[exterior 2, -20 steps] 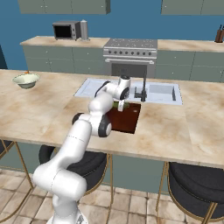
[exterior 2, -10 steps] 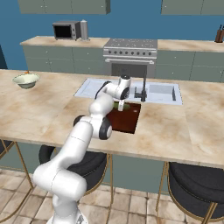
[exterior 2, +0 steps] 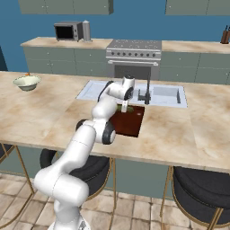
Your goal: Place the two vegetables and bowl onto the tray for setting up a vegetable dip station.
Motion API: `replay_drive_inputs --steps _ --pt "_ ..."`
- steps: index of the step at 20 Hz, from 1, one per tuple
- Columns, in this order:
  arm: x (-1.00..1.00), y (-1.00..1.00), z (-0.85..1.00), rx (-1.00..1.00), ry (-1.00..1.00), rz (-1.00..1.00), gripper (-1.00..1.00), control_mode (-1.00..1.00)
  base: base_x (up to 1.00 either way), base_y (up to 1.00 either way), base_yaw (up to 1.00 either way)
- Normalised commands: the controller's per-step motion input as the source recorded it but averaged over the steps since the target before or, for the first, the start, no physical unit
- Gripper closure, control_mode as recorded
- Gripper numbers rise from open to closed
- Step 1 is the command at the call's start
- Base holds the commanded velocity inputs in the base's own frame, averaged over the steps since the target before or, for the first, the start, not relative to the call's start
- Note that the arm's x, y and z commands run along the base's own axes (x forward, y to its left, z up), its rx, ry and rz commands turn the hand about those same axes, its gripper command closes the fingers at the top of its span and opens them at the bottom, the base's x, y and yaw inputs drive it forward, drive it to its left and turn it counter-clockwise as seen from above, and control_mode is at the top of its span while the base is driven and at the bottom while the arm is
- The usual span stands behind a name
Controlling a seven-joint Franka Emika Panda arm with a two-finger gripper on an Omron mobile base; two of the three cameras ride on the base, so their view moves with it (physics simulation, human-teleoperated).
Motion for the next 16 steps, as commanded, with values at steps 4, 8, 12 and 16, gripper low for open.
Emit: replay_drive_inputs --steps 4,8,12,16 --pt "-0.42 0.0 0.28 0.0 0.0 -0.02 -1.0 -1.0 0.0 0.0 0.0" --pt "-0.69 0.0 0.37 0.0 0.02 -0.13 -1.0 -1.0 0.0 0.0 0.0" --pt "-0.99 0.04 0.26 0.0 0.05 -0.28 -1.0 -1.0 0.0 0.0 0.0" --pt "-1.0 0.17 0.11 0.0 0.04 -0.31 -1.0 -1.0 0.0 0.0 0.0"
